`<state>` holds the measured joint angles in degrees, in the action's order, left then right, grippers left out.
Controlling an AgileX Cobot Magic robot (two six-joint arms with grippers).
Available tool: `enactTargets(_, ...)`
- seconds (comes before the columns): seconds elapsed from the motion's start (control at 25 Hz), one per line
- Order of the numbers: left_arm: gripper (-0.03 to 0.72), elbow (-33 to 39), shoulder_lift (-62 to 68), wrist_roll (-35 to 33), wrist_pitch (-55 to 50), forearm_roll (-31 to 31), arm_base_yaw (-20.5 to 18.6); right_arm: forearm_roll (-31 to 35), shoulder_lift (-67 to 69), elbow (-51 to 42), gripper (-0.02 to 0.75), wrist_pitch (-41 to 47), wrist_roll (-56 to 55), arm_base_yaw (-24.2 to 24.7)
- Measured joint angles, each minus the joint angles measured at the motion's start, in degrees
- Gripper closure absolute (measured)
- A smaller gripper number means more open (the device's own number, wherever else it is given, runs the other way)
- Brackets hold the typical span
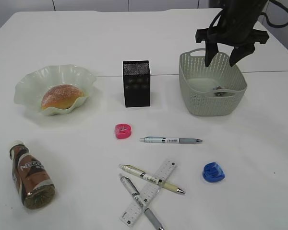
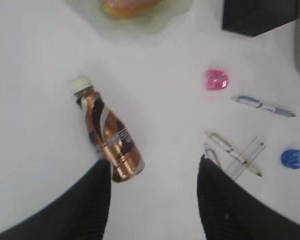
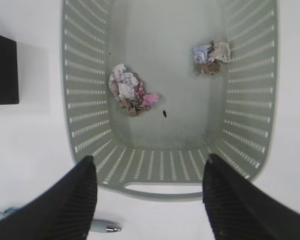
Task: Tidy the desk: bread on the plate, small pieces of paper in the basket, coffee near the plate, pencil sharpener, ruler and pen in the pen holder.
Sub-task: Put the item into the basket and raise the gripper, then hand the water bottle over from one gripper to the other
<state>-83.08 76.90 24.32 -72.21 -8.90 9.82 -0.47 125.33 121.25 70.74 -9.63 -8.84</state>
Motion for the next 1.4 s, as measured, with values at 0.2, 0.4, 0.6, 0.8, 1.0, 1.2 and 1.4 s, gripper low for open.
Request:
enactTargets(0.2,0.266,10.63,0.64,8.78,0.24,4.6,0.0,4.93,-1.55,-1.28,0.248,0.22,1.28,0.0)
enactTargets(0.4,0.264,14.19,3.34,12.22,2.0,5.32,0.0,8.33,-3.35,-1.37,0.248,0.34,2.2,0.0)
enactTargets(0.6,0.262,14.19,9.64,15.8,5.32,4.74,0.0,11.49,-4.98,-2.09,0.248,0.45,2.47,0.0)
enactTargets(0.8,0.26,14.19,16.65,18.33,7.13,3.35,0.0,16.05,-6.07,-2.11,0.248,0.45,2.57,0.0)
enactTargets(1.0,0.26,14.19,21.93,18.92,7.87,3.42,0.0,17.08,-7.66,-2.11,0.248,0.45,2.9,0.0)
enactTargets(1.2,0.26,14.19,26.19,18.92,8.65,3.76,0.0,17.08,-9.06,-2.11,0.248,0.45,3.55,0.0)
enactTargets(1.4,0.26,14.19,28.94,18.92,9.08,3.88,0.0,17.22,-9.3,-2.11,0.248,0.45,3.76,0.0)
